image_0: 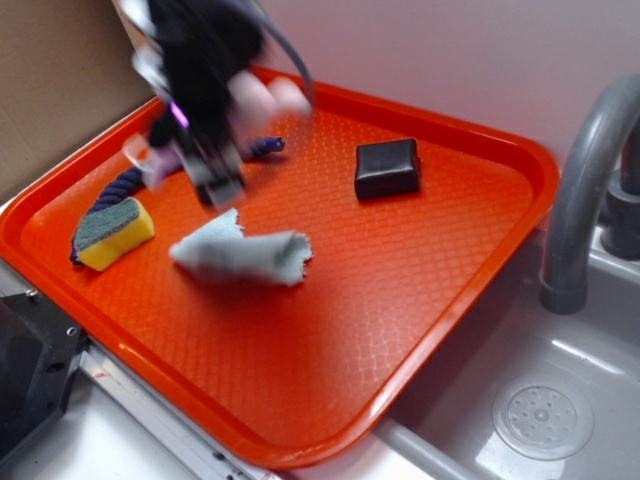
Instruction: Grab the pink bunny.
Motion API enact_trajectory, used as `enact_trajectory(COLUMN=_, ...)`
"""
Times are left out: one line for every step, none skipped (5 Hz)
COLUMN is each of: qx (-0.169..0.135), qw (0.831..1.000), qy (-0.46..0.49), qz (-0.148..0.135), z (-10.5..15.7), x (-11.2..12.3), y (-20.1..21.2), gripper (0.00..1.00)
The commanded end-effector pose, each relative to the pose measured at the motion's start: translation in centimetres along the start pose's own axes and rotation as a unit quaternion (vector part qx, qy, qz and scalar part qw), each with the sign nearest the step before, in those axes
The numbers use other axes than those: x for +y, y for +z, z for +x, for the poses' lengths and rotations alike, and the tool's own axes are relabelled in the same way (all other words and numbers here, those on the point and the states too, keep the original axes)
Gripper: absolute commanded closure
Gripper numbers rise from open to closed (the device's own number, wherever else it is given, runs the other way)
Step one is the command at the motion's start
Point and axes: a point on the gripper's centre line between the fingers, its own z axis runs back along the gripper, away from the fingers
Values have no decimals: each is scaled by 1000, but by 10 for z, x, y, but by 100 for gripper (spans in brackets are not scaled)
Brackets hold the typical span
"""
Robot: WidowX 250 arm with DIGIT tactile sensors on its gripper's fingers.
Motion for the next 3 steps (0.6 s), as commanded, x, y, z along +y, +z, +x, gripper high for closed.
enact_trajectory(qx=-46, qw=961, qy=269, qz=-35, z=-58, x=35, y=81, gripper=100)
enact_trajectory(qx=-12, qw=920, qy=388, qz=-60, z=-64, x=43, y=92, gripper=100)
enact_trajectory(qx=21, qw=896, qy=443, qz=-39, z=-54, x=40, y=89, gripper=100)
